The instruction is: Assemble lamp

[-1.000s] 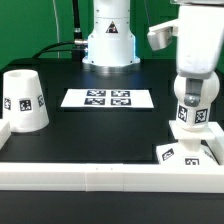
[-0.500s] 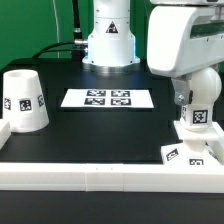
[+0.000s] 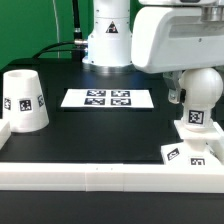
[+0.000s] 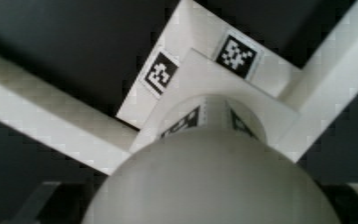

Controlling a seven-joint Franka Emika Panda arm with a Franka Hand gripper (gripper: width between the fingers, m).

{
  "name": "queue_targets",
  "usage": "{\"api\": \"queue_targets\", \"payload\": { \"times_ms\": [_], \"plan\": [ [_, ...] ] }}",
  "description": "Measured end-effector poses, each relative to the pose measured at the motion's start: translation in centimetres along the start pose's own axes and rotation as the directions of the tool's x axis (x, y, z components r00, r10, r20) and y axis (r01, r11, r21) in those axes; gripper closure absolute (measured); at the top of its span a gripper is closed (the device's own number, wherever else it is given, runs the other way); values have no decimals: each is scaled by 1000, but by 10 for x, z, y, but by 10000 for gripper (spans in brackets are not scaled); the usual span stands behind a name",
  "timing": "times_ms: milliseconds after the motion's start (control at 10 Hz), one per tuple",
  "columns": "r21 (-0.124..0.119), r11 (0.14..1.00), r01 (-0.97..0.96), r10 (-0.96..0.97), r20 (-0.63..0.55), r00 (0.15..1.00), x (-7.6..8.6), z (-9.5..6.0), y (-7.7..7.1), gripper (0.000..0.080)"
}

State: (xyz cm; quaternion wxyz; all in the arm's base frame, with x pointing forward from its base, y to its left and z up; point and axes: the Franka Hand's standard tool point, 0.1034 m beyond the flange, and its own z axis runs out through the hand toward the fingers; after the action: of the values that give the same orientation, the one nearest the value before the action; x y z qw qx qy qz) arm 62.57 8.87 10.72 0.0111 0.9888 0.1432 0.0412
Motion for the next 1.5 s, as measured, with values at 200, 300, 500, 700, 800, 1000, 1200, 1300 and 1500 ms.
{"api": "queue_targets", "payload": {
  "times_ms": [200,300,500,700,800,1000,1200,1300,1500],
  "plan": [
    [-6,975,-221,221,6,975,-1,0,0,223],
    [-1,957,-289,289,8,957,-1,1,1,223],
    [-6,885,-466,466,7,885,-1,1,2,223],
    [-4,774,-633,633,8,774,-1,1,2,223],
    [4,713,-701,701,15,713,-2,1,1,223],
    [7,591,-807,806,24,591,-2,2,1,223],
    [10,478,-878,877,34,478,-2,2,1,223],
    [16,422,-907,906,44,422,-2,2,2,223],
    [15,410,-912,911,42,411,-2,2,1,223]
  ]
}}
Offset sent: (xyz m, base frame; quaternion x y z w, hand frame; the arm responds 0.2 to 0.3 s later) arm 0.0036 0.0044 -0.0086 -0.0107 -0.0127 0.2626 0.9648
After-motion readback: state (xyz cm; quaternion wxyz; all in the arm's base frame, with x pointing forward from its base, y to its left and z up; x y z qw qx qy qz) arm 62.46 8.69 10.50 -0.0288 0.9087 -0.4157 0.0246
